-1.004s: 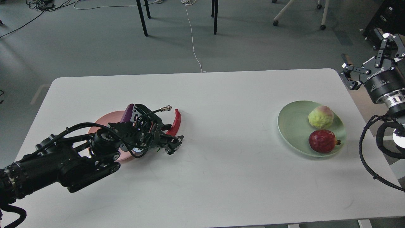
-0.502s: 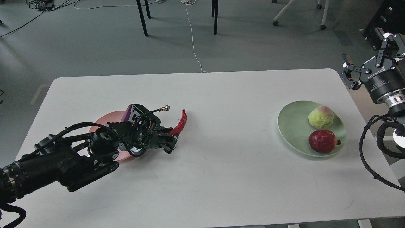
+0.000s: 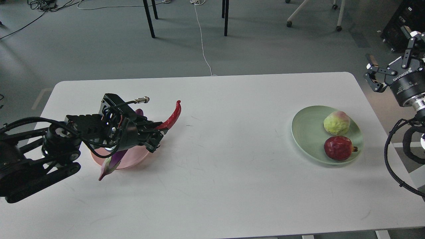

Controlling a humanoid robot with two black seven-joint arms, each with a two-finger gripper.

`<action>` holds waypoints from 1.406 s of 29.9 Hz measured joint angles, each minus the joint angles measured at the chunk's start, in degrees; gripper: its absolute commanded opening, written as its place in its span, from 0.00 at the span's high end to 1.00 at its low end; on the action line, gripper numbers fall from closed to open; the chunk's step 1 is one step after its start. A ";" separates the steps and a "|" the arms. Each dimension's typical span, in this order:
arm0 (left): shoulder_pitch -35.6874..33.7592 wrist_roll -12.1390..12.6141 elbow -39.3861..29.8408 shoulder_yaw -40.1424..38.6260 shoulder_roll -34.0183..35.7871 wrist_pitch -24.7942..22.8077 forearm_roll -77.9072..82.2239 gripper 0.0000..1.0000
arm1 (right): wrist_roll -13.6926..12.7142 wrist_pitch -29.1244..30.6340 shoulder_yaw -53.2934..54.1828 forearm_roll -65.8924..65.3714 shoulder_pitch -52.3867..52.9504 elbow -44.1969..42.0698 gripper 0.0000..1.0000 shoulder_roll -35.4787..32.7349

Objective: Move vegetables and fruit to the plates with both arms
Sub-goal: 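Place the red chili pepper on the pink plate and withdraw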

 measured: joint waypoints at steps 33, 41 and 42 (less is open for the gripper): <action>6.78 -8.50 12.26 0.31 7.91 11.12 -6.44 0.12 | 0.00 -0.03 0.04 -0.11 0.51 0.38 0.02 -0.20; 6.06 -8.72 12.21 -8.53 5.03 15.01 -34.10 0.02 | 0.00 -1.01 0.23 -0.16 3.19 -0.33 0.01 0.23; 6.05 -8.72 12.23 -9.93 3.98 15.06 -39.46 0.02 | 0.00 -1.27 0.23 -0.17 3.46 -0.55 0.01 0.28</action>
